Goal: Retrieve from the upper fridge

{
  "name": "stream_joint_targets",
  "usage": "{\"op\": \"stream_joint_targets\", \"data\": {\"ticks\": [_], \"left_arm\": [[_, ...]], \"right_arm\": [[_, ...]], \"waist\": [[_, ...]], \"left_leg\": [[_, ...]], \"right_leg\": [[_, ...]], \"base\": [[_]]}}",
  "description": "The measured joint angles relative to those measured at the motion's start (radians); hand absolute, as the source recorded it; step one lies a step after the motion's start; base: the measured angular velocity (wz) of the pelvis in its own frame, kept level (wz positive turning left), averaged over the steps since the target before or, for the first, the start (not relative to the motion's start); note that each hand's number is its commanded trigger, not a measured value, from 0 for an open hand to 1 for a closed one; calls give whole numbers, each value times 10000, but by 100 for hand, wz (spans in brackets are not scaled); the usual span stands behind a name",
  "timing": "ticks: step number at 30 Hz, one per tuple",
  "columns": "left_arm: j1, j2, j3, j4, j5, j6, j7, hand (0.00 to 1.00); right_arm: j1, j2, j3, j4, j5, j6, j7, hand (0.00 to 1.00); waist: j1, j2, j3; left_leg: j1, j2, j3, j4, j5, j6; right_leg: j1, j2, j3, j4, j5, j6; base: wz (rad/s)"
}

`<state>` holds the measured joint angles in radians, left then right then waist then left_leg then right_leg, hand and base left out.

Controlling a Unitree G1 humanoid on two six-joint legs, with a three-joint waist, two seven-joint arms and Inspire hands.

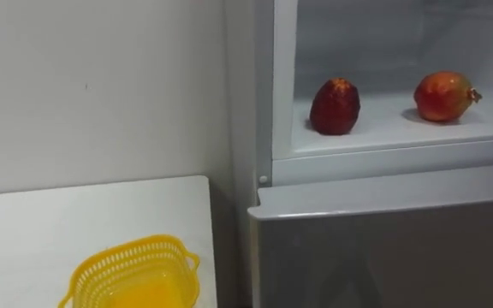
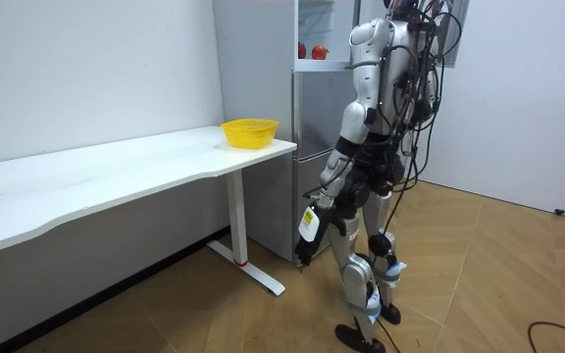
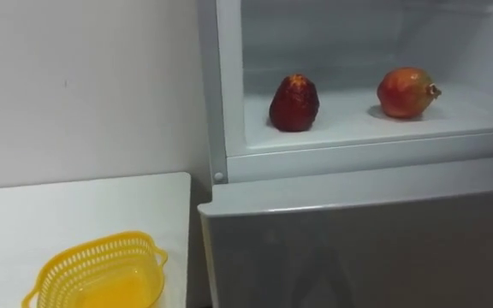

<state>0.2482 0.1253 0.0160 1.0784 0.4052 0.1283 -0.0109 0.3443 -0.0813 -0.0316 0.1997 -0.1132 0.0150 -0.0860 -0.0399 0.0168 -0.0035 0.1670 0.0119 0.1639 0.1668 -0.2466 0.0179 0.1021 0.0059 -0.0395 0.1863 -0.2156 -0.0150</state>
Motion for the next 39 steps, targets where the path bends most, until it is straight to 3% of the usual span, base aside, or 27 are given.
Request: {"op": "stream_joint_targets", "data": {"ticks": [6,8,9,10,13,16,20,21,22,28,33,39], "left_arm": [[-23,24,-246,23,-13,-495,2,0],[-40,25,-281,170,-10,-650,8,0],[-44,53,-324,250,-13,-710,15,0],[-42,86,-379,355,-12,-744,19,0],[9,85,-658,477,-136,-845,-15,0],[-59,89,-811,555,-206,-1017,-43,0],[-45,137,-823,583,-213,-1133,-227,0],[-55,149,-833,583,-214,-1141,-246,0],[-63,174,-891,582,-213,-1148,-264,0],[-29,232,-912,601,-239,-1218,-409,0],[-49,294,-824,605,-234,-1217,-609,0],[-14,224,-589,612,-206,-1211,-669,0]], "right_arm": [[329,-35,139,-2820,177,2,-80,0],[462,-45,98,-3832,-120,-22,-91,0],[460,-75,76,-4511,-216,-203,-231,0],[456,-124,79,-5079,-358,-458,-389,0],[200,-208,128,-6035,-543,-963,-671,0],[-126,-237,148,-6541,-561,-1266,-889,0],[-190,-269,372,-7225,-579,-1341,-1189,0],[-194,-310,488,-7377,-602,-1434,-1306,0],[-224,-407,586,-7509,-807,-1473,-1425,0],[-931,-769,492,-7560,-1234,-1569,-1996,0],[-1699,-763,483,-7502,-1252,-1649,-2335,0],[-2782,-883,212,-7215,-1269,-1705,-2750,0]], "waist": [[-123,84,15],[-189,140,-13],[-290,229,-19],[-354,202,22],[-342,190,26],[-328,184,25],[-183,187,19],[-153,148,12],[-87,147,-58],[105,-81,-86],[269,-201,-64],[516,-295,16]], "left_leg": [[-54,47,294,-8,0,0],[-199,85,309,-8,0,0],[-240,82,372,-9,0,0],[-228,95,403,-10,0,0],[-200,128,521,-11,0,-1],[-204,131,540,-14,0,-1],[-245,122,559,-23,0,-1],[-303,122,546,-27,0,-1],[-386,123,528,-26,0,-1],[-398,112,420,-22,2,-1],[-361,110,213,-6,2,-1],[-357,105,-137,18,5,-6]], "right_leg": [[-316,74,342,205,16,-14],[-463,109,399,214,87,-24],[-517,141,404,178,153,-37],[-514,157,407,183,168,-46],[-500,196,487,206,195,-73],[-519,202,509,186,212,-62],[-538,204,544,182,213,-45],[-595,204,520,191,219,-35],[-669,205,478,216,247,-23],[-620,174,348,170,294,-7],[-457,135,61,79,309,-9],[-294,118,-237,-51,326,-21]], "base": [[-19],[-21],[-8],[-9],[-7],[4],[1],[3],[5],[5],[12],[17]]}}
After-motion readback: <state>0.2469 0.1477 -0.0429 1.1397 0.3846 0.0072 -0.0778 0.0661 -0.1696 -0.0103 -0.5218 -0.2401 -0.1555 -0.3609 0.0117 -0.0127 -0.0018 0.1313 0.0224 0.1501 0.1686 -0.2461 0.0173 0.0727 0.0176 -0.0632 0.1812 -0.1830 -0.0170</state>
